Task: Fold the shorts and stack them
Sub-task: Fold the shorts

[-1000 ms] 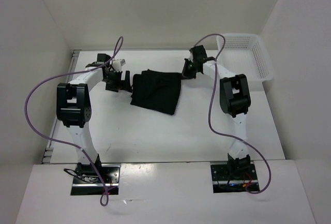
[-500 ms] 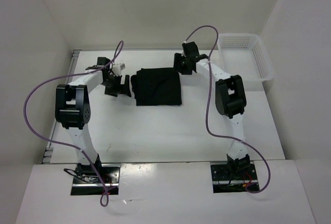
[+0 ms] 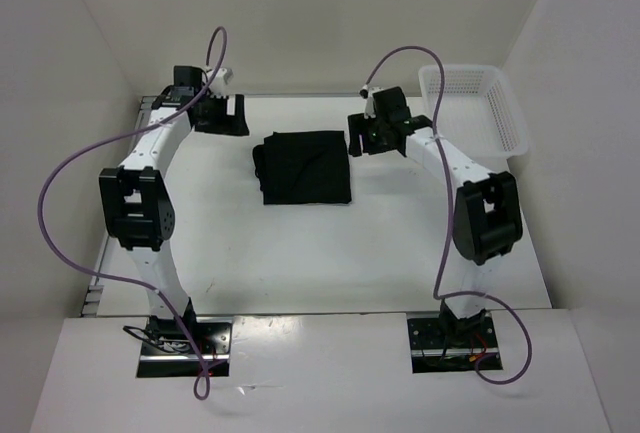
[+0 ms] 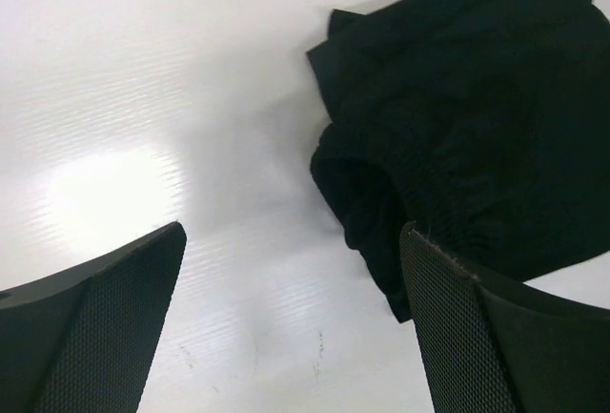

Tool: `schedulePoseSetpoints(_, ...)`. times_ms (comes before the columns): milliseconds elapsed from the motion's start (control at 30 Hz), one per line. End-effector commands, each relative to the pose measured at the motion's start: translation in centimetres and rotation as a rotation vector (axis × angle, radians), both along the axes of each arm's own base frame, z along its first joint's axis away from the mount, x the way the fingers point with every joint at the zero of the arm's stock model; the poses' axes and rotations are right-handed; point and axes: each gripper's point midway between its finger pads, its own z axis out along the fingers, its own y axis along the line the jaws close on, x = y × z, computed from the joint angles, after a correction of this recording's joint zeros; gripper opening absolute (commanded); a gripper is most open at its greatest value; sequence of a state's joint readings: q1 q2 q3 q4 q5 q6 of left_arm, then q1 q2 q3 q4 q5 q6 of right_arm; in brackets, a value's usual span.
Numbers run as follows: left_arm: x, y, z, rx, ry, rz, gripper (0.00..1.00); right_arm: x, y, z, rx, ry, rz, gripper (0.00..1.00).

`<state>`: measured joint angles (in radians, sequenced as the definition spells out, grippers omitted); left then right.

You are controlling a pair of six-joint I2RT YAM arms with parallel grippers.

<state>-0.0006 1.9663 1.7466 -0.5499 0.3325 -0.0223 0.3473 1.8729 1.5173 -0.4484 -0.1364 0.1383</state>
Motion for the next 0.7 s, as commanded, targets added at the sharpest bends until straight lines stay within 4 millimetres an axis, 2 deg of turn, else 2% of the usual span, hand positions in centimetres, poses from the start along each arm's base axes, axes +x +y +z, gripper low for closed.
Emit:
schedulePoseSetpoints(0, -0.1, 1.9, 5.3, 0.089, -0.118, 0.061, 1.00, -0.2, -3.7, 6.3, -0.181, -0.238, 0.041, 0.70)
schedulePoseSetpoints(33, -0.3, 2.4, 5.7, 0.110, -0.130, 0.083, 1.00, -0.2, -4.4, 7.1, -0.213, -0.270, 0.033, 0.70)
schedulePoseSetpoints(67, -0.8, 3.3, 7.1, 0.146, -0.160, 0.124, 1.00, -0.3, -5.7, 7.8, -0.263, -0.295, -0.001, 0.71)
schedulePoseSetpoints(100, -1.1, 3.7, 7.8, 0.158, -0.178, 0.140, 1.00, -0.2, -6.8, 8.7, -0.287, -0.325, -0.017, 0.71)
schedulePoseSetpoints(133, -2.1, 4.8, 8.0, 0.181, -0.184, 0.175, 1.00, -0.5, -8.2, 10.0, -0.288, -0.350, -0.054, 0.73)
schedulePoseSetpoints(200, -3.2, 6.0, 7.8, 0.202, -0.177, 0.211, 1.00, -0.8, -10.1, 12.2, -0.286, -0.394, -0.094, 0.73)
schedulePoseSetpoints(233, -4.6, 6.5, 6.7, 0.212, -0.149, 0.224, 1.00, -0.7, -11.9, 12.5, -0.292, -0.395, -0.134, 0.73)
schedulePoseSetpoints(300, -6.0, 8.9, 5.7, 0.217, -0.125, 0.275, 1.00, -1.2, -13.8, 13.1, -0.303, -0.406, -0.168, 0.73)
schedulePoseSetpoints(333, -6.8, 9.4, 5.0, 0.202, -0.107, 0.281, 1.00, -1.8, -14.6, 14.3, -0.299, -0.431, -0.190, 0.73)
schedulePoseSetpoints(367, -8.4, 11.2, 4.1, 0.183, -0.080, 0.316, 1.00, -2.1, -16.1, 14.2, -0.305, -0.430, -0.222, 0.73)
schedulePoseSetpoints(433, -10.0, 12.2, 4.4, 0.121, -0.087, 0.320, 1.00, -3.2, -17.5, 15.1, -0.315, -0.454, -0.248, 0.75)
schedulePoseSetpoints(467, -10.6, 12.8, 4.5, 0.093, -0.089, 0.326, 1.00, -3.7, -18.5, 14.4, -0.324, -0.436, -0.267, 0.75)
schedulePoseSetpoints(500, -11.8, 13.7, 3.9, 0.047, -0.071, 0.340, 1.00, -4.2, -18.4, 14.3, -0.318, -0.438, -0.261, 0.75)
schedulePoseSetpoints(533, -12.4, 14.3, 4.9, 0.052, -0.096, 0.359, 1.00, -4.8, -18.9, 14.8, -0.316, -0.452, -0.272, 0.75)
schedulePoseSetpoints(567, -12.8, 14.6, 5.2, 0.053, -0.099, 0.371, 1.00, -5.3, -18.9, 14.1, -0.319, -0.438, -0.270, 0.77)
schedulePoseSetpoints(667, -14.1, 15.3, 5.4, 0.103, -0.101, 0.420, 1.00, -6.7, -18.6, 13.4, -0.288, -0.422, -0.250, 0.85)
